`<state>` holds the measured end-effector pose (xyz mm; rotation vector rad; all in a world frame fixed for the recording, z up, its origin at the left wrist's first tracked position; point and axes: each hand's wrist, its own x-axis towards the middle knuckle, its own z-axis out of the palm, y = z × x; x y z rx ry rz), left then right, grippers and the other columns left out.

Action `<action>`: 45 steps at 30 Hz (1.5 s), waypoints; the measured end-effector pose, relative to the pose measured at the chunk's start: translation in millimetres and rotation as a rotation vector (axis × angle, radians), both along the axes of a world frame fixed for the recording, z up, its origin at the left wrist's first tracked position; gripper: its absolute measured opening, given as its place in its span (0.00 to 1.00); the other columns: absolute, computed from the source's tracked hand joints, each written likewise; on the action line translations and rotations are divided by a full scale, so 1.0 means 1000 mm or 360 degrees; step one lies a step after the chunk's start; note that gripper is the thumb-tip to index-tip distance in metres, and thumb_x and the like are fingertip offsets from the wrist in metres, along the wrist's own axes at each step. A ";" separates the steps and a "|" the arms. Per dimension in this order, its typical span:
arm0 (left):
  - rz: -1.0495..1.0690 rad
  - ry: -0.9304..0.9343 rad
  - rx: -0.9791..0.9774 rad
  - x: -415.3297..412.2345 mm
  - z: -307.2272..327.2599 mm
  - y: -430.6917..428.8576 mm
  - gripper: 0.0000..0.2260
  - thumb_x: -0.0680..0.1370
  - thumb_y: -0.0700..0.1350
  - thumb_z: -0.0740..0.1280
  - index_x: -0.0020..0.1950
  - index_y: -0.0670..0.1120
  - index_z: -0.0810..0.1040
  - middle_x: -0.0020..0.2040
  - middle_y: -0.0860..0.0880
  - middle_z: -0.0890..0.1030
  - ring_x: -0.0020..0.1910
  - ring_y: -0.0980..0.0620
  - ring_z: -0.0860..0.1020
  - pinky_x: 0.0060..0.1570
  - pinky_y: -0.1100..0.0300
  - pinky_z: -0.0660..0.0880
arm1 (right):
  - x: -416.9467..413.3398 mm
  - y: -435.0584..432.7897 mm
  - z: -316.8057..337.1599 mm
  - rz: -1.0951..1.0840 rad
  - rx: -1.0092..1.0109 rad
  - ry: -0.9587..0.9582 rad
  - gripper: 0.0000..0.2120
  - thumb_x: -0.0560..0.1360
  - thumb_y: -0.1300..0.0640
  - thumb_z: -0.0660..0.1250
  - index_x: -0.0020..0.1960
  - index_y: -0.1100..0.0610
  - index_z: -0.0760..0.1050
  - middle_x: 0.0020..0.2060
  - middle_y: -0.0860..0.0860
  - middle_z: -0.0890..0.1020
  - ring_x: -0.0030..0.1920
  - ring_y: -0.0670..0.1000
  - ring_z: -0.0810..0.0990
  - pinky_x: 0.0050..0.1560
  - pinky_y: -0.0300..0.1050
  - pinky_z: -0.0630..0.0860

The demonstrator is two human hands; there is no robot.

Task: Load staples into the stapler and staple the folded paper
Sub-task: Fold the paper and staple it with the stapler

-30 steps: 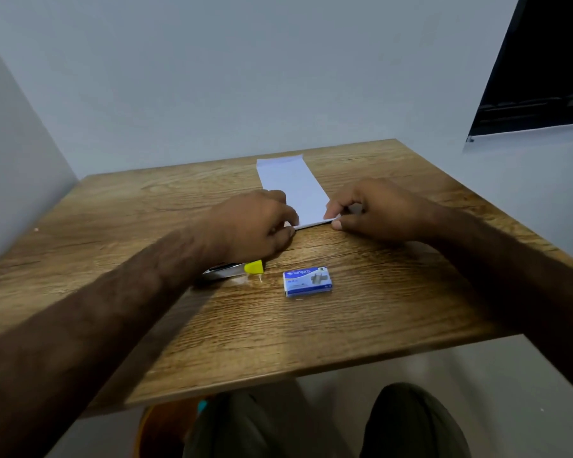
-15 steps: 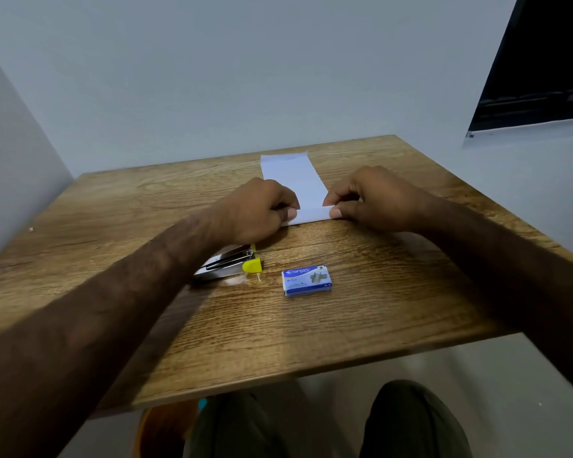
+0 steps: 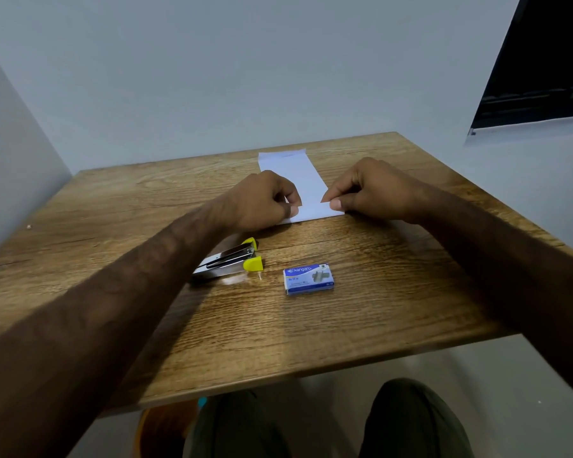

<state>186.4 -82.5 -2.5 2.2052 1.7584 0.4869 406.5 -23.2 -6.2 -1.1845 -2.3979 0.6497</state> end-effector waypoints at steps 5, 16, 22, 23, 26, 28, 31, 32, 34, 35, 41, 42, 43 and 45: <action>-0.0003 0.0039 0.0046 -0.002 -0.003 0.001 0.03 0.79 0.44 0.69 0.50 0.50 0.83 0.37 0.60 0.78 0.34 0.65 0.76 0.36 0.69 0.67 | -0.002 0.004 -0.006 -0.0050 -0.0028 0.0057 0.08 0.74 0.58 0.76 0.51 0.50 0.88 0.45 0.47 0.89 0.46 0.42 0.84 0.51 0.39 0.78; -0.0306 0.0165 0.0336 0.001 -0.008 -0.004 0.11 0.78 0.38 0.69 0.54 0.50 0.85 0.48 0.48 0.79 0.49 0.48 0.77 0.49 0.54 0.75 | -0.007 0.002 -0.014 -0.0094 0.0062 -0.0022 0.08 0.75 0.59 0.74 0.48 0.46 0.84 0.39 0.43 0.82 0.37 0.38 0.77 0.37 0.34 0.68; -0.0396 0.0042 0.0206 -0.007 -0.009 0.002 0.10 0.78 0.38 0.71 0.57 0.48 0.86 0.50 0.46 0.81 0.49 0.47 0.80 0.53 0.47 0.76 | -0.007 -0.006 -0.014 0.0000 0.0181 -0.0029 0.09 0.76 0.61 0.72 0.46 0.47 0.85 0.41 0.43 0.79 0.39 0.40 0.76 0.38 0.35 0.68; -0.0405 0.0005 0.0185 -0.009 -0.008 0.003 0.10 0.78 0.39 0.72 0.58 0.47 0.86 0.50 0.46 0.81 0.50 0.46 0.80 0.54 0.45 0.76 | -0.007 -0.007 -0.014 0.0008 0.0217 -0.0025 0.09 0.76 0.61 0.73 0.47 0.47 0.86 0.42 0.43 0.78 0.40 0.41 0.76 0.40 0.35 0.69; -0.0440 -0.0043 0.0159 -0.012 -0.008 0.002 0.10 0.77 0.39 0.73 0.58 0.46 0.86 0.49 0.48 0.81 0.50 0.48 0.80 0.54 0.48 0.76 | -0.006 -0.009 -0.014 0.0036 0.0328 -0.0085 0.09 0.76 0.60 0.72 0.49 0.47 0.86 0.43 0.45 0.77 0.44 0.46 0.77 0.44 0.42 0.70; -0.0461 -0.0038 0.0163 -0.012 -0.009 0.002 0.11 0.77 0.37 0.72 0.58 0.46 0.86 0.48 0.50 0.79 0.48 0.53 0.79 0.53 0.52 0.76 | -0.005 -0.011 -0.013 0.0054 0.0383 -0.0145 0.09 0.76 0.60 0.72 0.49 0.47 0.86 0.42 0.42 0.77 0.47 0.47 0.78 0.46 0.43 0.71; -0.0462 0.0006 0.0183 -0.012 -0.008 0.003 0.11 0.78 0.36 0.70 0.58 0.46 0.86 0.49 0.48 0.80 0.50 0.49 0.79 0.56 0.48 0.76 | -0.004 -0.015 -0.010 0.0062 0.0443 -0.0277 0.09 0.77 0.57 0.70 0.50 0.45 0.85 0.45 0.42 0.80 0.51 0.48 0.78 0.50 0.46 0.74; -0.0457 0.0007 0.0184 -0.012 -0.008 0.003 0.11 0.78 0.37 0.71 0.58 0.46 0.86 0.50 0.47 0.81 0.51 0.47 0.80 0.56 0.46 0.76 | -0.004 -0.016 -0.009 0.0061 0.0466 -0.0322 0.08 0.77 0.55 0.70 0.51 0.44 0.85 0.47 0.43 0.81 0.51 0.48 0.78 0.51 0.48 0.75; -0.0438 -0.0021 0.0185 -0.010 -0.008 0.003 0.09 0.76 0.41 0.74 0.56 0.47 0.87 0.50 0.47 0.83 0.51 0.47 0.80 0.55 0.45 0.77 | -0.003 -0.020 -0.007 0.0053 0.0512 -0.0351 0.06 0.77 0.50 0.69 0.52 0.43 0.84 0.46 0.43 0.81 0.50 0.48 0.78 0.49 0.48 0.76; -0.0424 -0.0038 0.0194 -0.009 -0.008 0.004 0.09 0.76 0.42 0.74 0.55 0.48 0.87 0.50 0.47 0.83 0.50 0.47 0.81 0.55 0.45 0.77 | -0.004 -0.021 -0.007 0.0041 0.0546 -0.0348 0.06 0.77 0.47 0.69 0.52 0.43 0.84 0.45 0.42 0.81 0.49 0.47 0.78 0.47 0.47 0.75; -0.0338 -0.0039 0.0273 -0.001 -0.011 0.007 0.05 0.77 0.43 0.73 0.51 0.47 0.87 0.48 0.46 0.83 0.48 0.47 0.80 0.51 0.45 0.76 | -0.017 -0.024 -0.009 -0.0114 0.0617 -0.0351 0.08 0.77 0.45 0.69 0.50 0.46 0.83 0.44 0.45 0.81 0.49 0.50 0.77 0.48 0.49 0.76; -0.0337 -0.0041 0.0274 -0.001 -0.012 0.006 0.05 0.76 0.43 0.74 0.51 0.47 0.87 0.48 0.46 0.83 0.48 0.46 0.80 0.51 0.45 0.76 | -0.018 -0.024 -0.009 -0.0111 0.0596 -0.0352 0.06 0.76 0.46 0.70 0.49 0.46 0.83 0.44 0.44 0.80 0.48 0.50 0.77 0.48 0.48 0.75; -0.0343 -0.0039 0.0265 -0.002 -0.012 0.006 0.05 0.76 0.42 0.74 0.51 0.47 0.87 0.48 0.46 0.83 0.48 0.46 0.80 0.52 0.45 0.76 | -0.017 -0.024 -0.009 -0.0105 0.0561 -0.0343 0.05 0.76 0.47 0.70 0.48 0.46 0.83 0.43 0.44 0.80 0.48 0.50 0.77 0.48 0.49 0.75; -0.0370 -0.0044 0.0215 -0.007 -0.012 0.006 0.07 0.77 0.41 0.73 0.54 0.48 0.87 0.50 0.46 0.82 0.50 0.46 0.80 0.54 0.46 0.76 | -0.012 -0.022 -0.009 -0.0072 0.0473 -0.0291 0.03 0.76 0.52 0.71 0.49 0.47 0.84 0.45 0.46 0.82 0.50 0.49 0.78 0.50 0.49 0.75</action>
